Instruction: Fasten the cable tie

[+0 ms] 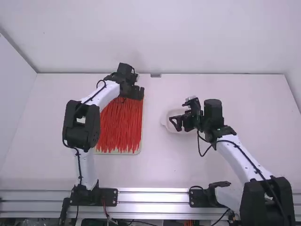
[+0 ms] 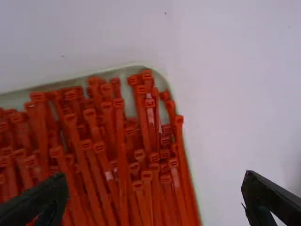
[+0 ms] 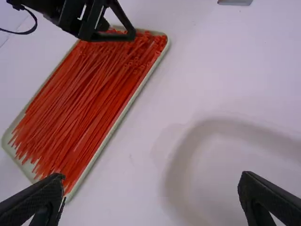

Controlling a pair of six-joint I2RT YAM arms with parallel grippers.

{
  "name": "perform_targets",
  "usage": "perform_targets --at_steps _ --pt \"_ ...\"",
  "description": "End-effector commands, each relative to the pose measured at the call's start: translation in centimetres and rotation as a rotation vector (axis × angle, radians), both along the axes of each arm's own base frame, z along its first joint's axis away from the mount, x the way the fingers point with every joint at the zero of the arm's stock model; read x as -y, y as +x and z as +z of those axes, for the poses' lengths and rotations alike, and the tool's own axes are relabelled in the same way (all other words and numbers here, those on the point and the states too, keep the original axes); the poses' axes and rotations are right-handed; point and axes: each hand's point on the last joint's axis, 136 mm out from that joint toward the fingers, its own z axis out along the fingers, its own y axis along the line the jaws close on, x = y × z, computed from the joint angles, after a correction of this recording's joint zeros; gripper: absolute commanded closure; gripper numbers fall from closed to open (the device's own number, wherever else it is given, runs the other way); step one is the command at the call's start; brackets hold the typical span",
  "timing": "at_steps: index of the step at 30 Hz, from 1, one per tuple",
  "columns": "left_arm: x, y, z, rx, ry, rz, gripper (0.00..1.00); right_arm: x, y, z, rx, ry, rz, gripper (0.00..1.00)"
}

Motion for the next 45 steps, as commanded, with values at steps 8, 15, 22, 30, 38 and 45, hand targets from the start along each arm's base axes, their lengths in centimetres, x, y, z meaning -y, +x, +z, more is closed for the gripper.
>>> perform_targets --at_steps 8,15,22,30,38,45 --pt "0.3 -0.4 -3.8 -0.076 0.01 0.018 0.42 -0.4 0.8 1.3 0.034 0.014 0.013 0.02" --pt "0.3 -0.6 -4.5 -0.092 0.014 0.019 0.6 -0.4 0.8 1.3 0.032 0.014 0.013 0.01" --pt "-0.1 -0.9 -5.6 -0.091 0.013 0.025 0.65 -0.4 0.8 1.3 0.031 0.014 0.013 0.01" --pt "-0.4 -1.5 -6.5 -0.11 0.011 0.042 0.71 -0.4 0.8 1.3 0.031 0.014 0.012 0.01" --pt "-0.4 -1.6 -6.5 -0.113 0.011 0.041 0.76 -0.4 0.8 1.3 0.03 0.014 0.013 0.01" --pt "-0.5 -1.5 -6.5 -0.112 0.012 0.043 0.78 -0.4 0.8 1.2 0.03 0.014 0.013 0.02"
